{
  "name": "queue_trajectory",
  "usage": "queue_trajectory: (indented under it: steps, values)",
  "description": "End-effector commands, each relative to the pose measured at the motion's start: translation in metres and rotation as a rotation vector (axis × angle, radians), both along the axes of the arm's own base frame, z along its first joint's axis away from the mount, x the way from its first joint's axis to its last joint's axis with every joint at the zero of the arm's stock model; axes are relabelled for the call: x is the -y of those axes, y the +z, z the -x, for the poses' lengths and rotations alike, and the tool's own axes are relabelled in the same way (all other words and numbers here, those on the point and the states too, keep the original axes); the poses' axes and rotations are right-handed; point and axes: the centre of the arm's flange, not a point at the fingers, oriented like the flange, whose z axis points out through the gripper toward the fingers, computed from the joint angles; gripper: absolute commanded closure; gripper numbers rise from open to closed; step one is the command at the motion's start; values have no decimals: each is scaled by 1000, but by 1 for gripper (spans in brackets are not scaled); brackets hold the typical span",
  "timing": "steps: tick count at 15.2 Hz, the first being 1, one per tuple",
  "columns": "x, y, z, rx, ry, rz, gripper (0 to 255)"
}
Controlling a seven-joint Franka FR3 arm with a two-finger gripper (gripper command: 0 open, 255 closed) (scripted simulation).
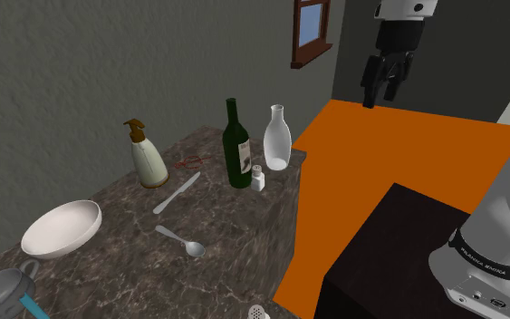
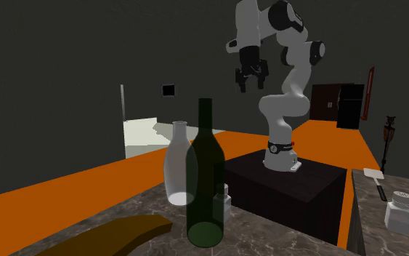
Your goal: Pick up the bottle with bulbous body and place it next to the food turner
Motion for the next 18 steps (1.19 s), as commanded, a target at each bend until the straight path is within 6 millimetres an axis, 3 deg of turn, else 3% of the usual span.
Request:
queue_trajectory:
  steps: [1,18]
  values:
    - [0,0,0,0,0,0,0]
    - [-4,-65,-207,48,-23,85,0]
